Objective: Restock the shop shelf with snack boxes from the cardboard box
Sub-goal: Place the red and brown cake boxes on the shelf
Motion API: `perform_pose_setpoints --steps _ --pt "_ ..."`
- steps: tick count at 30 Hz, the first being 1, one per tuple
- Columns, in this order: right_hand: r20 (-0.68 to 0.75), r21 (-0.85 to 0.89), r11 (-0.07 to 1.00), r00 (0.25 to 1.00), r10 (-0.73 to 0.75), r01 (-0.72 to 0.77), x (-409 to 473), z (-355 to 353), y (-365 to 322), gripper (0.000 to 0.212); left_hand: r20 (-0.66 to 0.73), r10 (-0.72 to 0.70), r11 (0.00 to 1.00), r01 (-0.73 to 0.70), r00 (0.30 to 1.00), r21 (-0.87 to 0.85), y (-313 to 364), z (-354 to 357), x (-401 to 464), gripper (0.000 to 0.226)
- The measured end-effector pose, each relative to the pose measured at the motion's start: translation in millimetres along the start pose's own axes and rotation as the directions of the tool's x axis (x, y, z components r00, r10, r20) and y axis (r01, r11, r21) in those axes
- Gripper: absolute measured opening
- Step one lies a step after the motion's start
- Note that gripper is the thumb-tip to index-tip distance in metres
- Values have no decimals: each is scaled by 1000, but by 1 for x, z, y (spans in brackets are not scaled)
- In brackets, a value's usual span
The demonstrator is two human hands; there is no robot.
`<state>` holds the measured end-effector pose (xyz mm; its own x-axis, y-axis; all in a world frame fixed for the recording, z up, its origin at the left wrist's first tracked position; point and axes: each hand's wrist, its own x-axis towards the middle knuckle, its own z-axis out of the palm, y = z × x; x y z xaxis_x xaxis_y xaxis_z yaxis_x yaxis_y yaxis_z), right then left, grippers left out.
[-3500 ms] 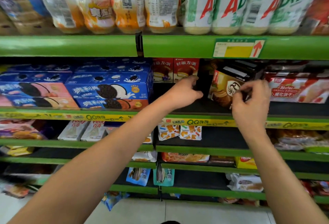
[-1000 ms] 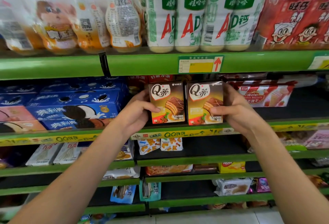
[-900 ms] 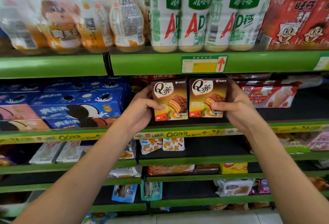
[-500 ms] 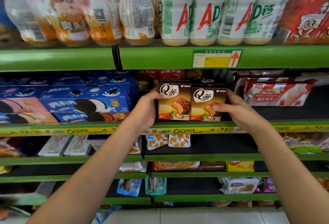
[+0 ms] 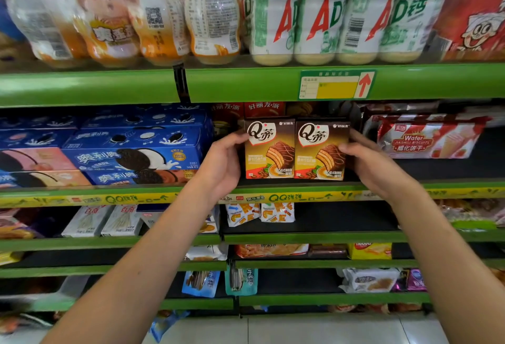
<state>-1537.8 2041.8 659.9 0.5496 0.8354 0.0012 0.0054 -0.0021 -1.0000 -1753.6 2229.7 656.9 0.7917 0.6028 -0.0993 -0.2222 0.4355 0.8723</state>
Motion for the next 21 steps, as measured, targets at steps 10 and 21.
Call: perform_pose_setpoints --steps 10,21 --pt "28 42 999 1000 -5 4 -4 3 -3 68 -25 -16 1000 16 1000 0 -1 2 -2 47" --pt "31 35 999 999 -12 11 -6 4 -2 49 -34 -31 999 32 999 7 0 4 -3 38"
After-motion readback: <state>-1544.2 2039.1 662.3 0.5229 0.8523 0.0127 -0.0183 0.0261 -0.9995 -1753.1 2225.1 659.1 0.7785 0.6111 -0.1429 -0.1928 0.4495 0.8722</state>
